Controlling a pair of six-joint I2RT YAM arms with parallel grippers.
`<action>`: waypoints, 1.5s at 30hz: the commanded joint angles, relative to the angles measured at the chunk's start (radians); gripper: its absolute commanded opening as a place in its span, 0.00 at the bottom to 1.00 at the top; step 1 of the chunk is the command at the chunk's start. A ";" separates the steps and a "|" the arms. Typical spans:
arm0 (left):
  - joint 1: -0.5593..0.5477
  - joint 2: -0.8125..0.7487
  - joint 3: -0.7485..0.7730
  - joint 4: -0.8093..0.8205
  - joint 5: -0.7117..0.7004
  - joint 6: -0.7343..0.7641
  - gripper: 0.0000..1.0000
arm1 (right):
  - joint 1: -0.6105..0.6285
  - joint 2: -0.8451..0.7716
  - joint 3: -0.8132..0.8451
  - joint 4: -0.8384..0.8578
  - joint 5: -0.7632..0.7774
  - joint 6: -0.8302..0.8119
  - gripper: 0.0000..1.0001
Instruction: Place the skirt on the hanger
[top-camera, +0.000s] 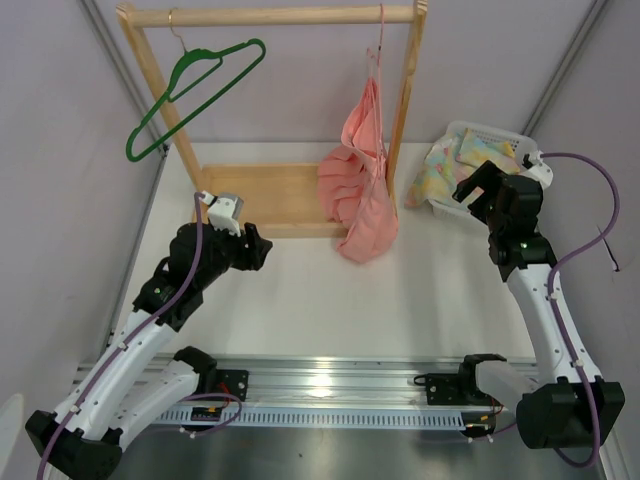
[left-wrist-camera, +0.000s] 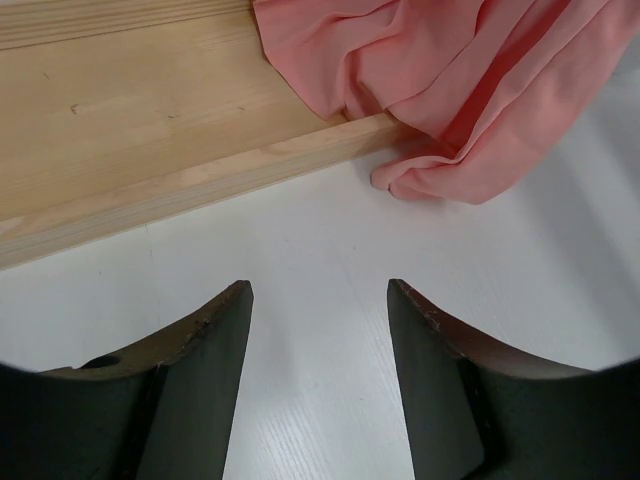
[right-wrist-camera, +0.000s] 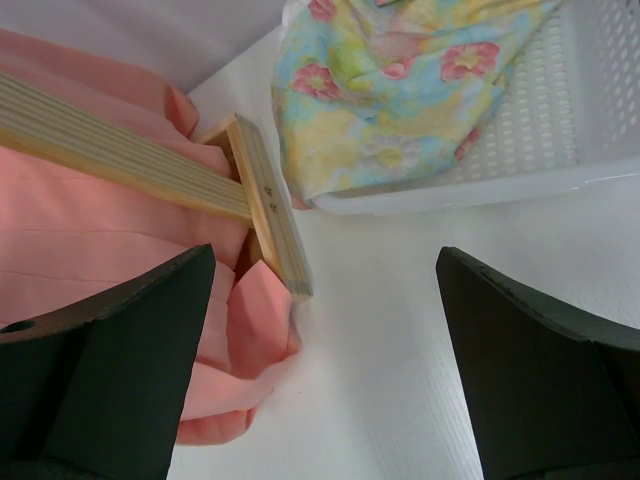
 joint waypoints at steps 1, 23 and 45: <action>0.001 -0.008 0.004 0.022 0.000 -0.018 0.62 | -0.007 0.001 0.041 -0.012 0.006 -0.023 0.99; 0.001 -0.007 0.003 0.041 0.067 -0.065 0.64 | -0.285 0.749 0.664 -0.189 -0.081 0.010 0.87; 0.012 0.003 -0.003 0.045 0.092 -0.076 0.64 | -0.142 1.072 0.784 -0.247 -0.020 0.026 0.85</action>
